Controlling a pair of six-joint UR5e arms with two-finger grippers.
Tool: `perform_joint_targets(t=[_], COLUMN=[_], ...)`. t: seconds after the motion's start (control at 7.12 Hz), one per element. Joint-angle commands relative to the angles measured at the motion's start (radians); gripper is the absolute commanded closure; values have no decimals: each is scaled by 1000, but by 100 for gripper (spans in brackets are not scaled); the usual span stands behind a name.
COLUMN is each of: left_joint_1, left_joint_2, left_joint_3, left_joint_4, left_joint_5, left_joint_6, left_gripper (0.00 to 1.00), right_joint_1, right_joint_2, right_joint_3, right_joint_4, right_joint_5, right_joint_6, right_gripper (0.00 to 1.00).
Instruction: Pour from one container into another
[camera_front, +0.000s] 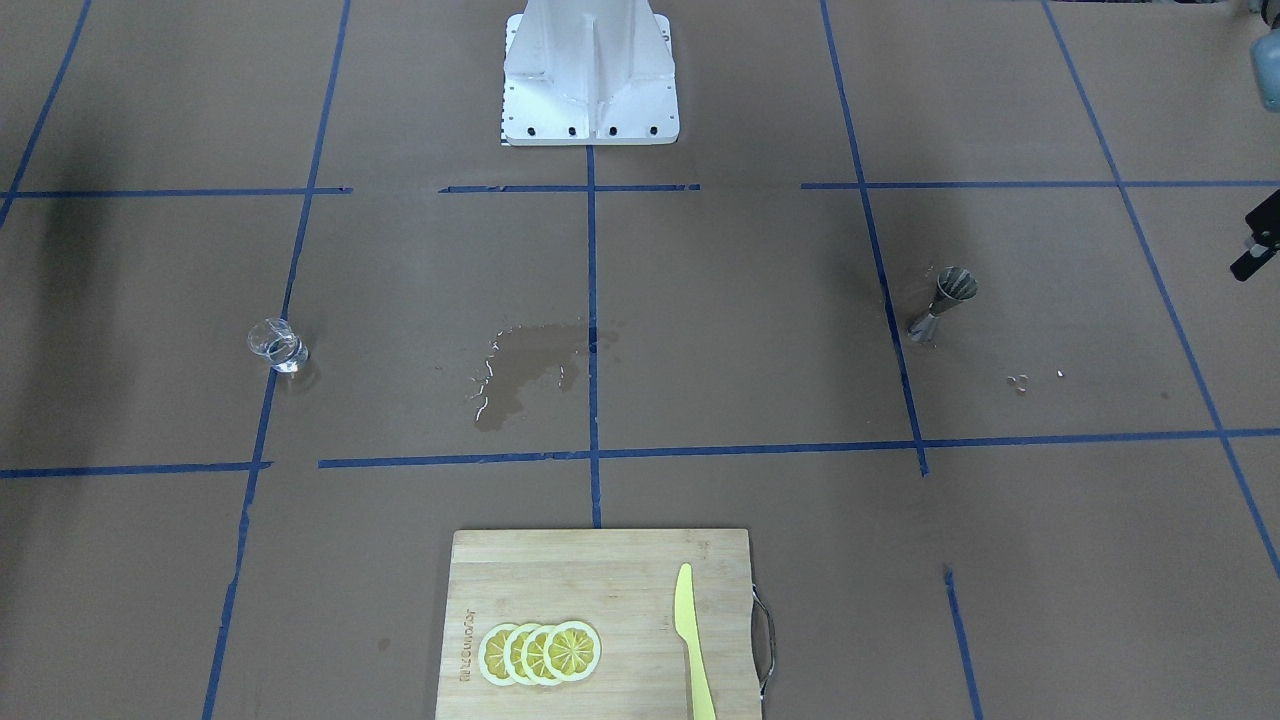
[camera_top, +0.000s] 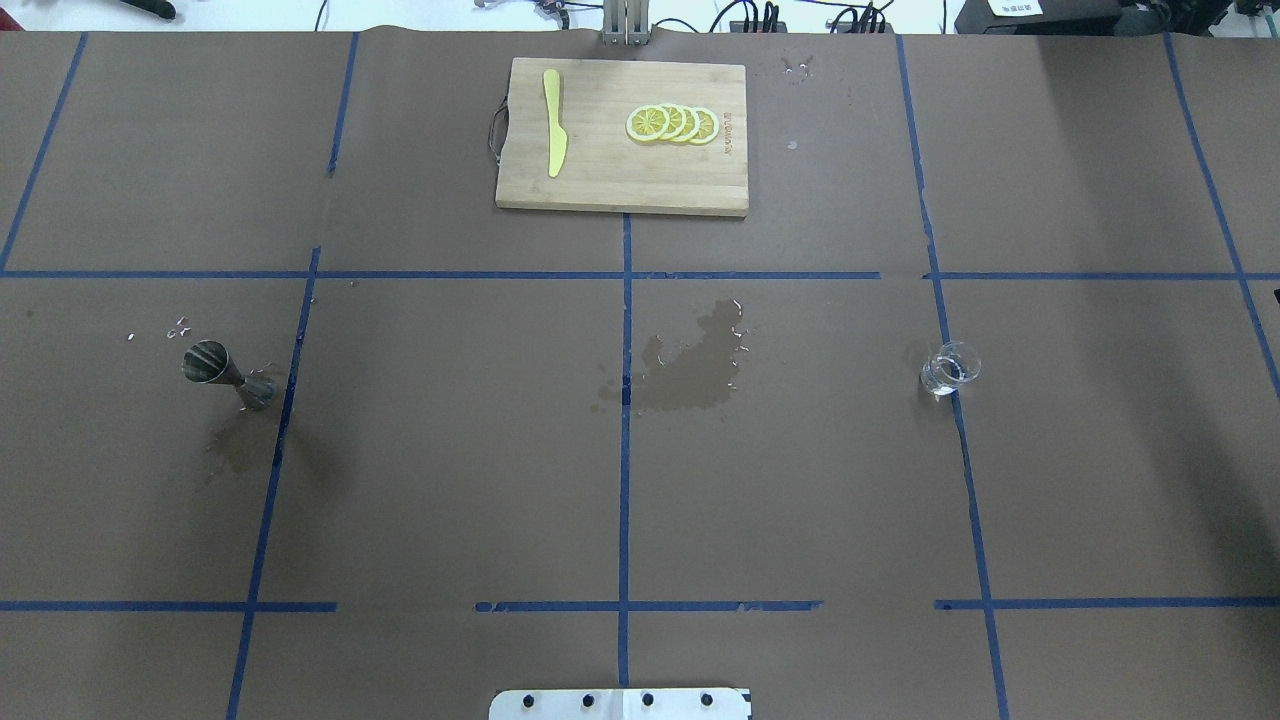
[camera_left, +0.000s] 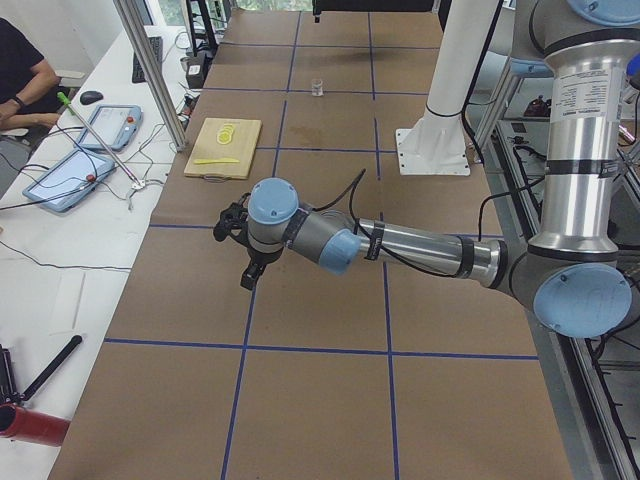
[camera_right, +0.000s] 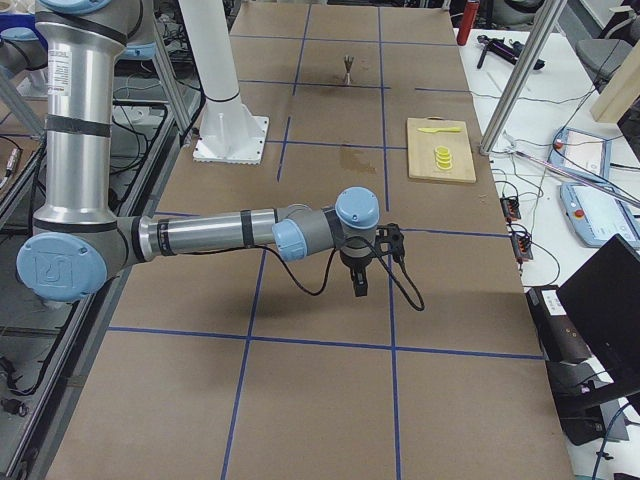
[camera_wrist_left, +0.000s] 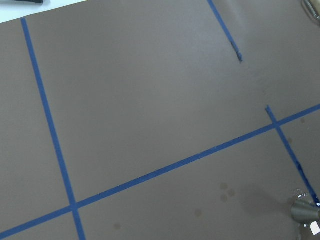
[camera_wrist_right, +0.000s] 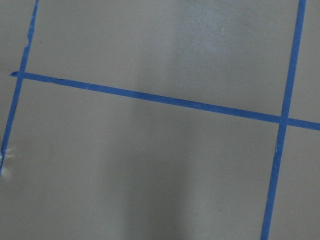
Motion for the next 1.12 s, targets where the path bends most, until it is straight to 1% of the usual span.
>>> perform_joint_targets(t=[0.0,0.14,0.28,0.42,0.56,0.7,0.84,0.98], left_joint_1=[170,241,366,491,603,663,776,902], left_joint_2=[32,33,39,95,111,134,157,182], left_joint_3=[2,-13,-83,-149,-177,-212,-241,-242], left_joint_4=[-305,-343,-345,-342,-340,-340,-337,-337], left_joint_5=[227,306,476,679,868,987,1151,1350], left_joint_6=[-309,-418,-513,-567,-654,-700,-765,-820], left_gripper=[1,1,0,0,1,1,2,2], right_joint_1=[-13,-16,-27,-28,-28,-30,-31,-31], right_joint_2=[0,-2,-2,-2,-2,-2,-2,-2], right_joint_3=[9,2,0,0,0,0,1,1], right_joint_4=[74,86,84,86,86,86,86,86], right_joint_5=[-1,1,1,1,1,1,4,4], right_joint_6=[-1,2,1,1,1,2,2,2], right_gripper=[0,0,0,0,0,0,0,0])
